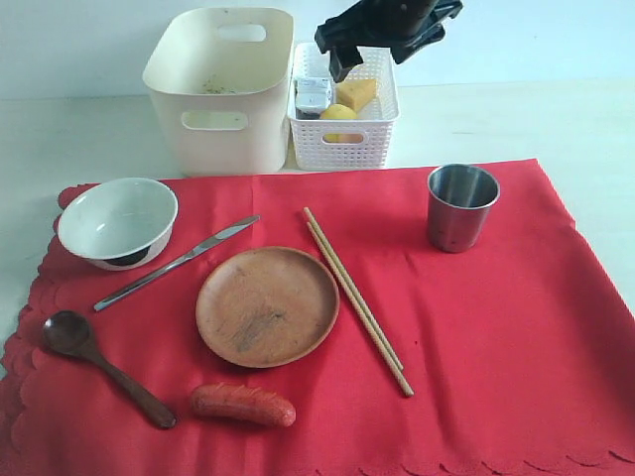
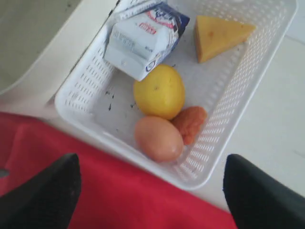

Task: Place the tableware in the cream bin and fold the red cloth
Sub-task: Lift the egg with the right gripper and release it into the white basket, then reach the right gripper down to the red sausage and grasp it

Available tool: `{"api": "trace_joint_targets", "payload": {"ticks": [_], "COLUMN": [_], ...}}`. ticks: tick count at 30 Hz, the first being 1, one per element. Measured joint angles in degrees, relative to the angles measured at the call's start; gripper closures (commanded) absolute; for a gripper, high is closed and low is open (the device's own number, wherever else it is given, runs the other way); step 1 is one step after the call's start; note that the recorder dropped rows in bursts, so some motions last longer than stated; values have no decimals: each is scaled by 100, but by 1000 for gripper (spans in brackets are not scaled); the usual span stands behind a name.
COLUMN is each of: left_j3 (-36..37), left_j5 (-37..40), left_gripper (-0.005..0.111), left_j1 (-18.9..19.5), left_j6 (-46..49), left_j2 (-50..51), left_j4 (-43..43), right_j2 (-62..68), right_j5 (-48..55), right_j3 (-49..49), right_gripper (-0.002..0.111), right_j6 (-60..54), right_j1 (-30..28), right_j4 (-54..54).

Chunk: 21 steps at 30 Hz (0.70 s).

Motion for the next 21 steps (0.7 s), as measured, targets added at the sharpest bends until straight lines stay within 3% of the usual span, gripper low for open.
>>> {"api": "trace_joint_targets", "payload": {"ticks": [8, 15, 21], "left_j3": [0, 0, 0], "left_j5": [0, 0, 0], "left_gripper": [105, 105, 105], "left_j1": [0, 0, 0], "left_j6": [0, 0, 0], "left_j2": [0, 0, 0], "left_j4": [0, 0, 0], "right_j2": [-304, -532, -1068], "right_j5": [1162, 1258, 1269], "right_j3": [0, 170, 982], "right_gripper": [42, 44, 44], "right_j6": [-172, 12, 70], "right_j1": [0, 0, 218], "right_j4": [605, 852, 829]}}
